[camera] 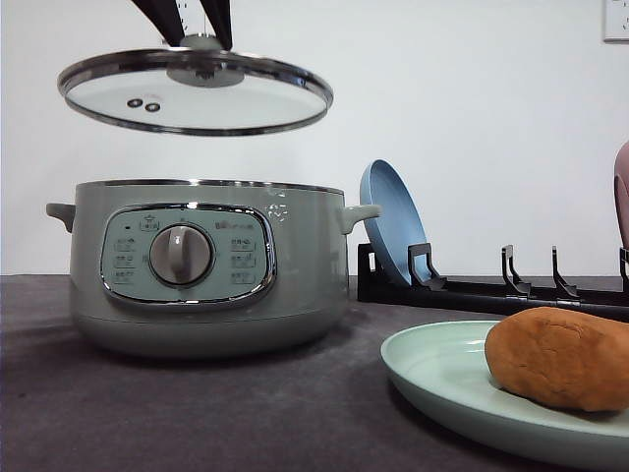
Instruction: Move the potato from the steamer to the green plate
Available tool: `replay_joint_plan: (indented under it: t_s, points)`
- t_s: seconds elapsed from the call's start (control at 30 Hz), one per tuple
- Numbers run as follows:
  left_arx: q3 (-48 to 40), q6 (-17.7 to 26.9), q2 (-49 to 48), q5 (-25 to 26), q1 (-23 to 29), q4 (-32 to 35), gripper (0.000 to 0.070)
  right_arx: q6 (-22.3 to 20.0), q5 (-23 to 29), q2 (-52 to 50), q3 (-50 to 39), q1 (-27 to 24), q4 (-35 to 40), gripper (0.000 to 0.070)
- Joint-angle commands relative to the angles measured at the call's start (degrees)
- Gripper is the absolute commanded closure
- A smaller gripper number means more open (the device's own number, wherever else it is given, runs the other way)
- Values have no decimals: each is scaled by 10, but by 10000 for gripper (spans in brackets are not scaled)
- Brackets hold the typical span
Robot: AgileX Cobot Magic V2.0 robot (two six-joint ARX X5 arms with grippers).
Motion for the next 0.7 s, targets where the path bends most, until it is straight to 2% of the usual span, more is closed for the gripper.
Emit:
replay_joint_plan:
  t_s: [0.0,0.67]
  points:
    - [7,7,6,0,-7,-9,700,5,3,4,10,3,8,34]
    - [-83,18,6,0,-15,62,700,6,16,4,10,3,7,34]
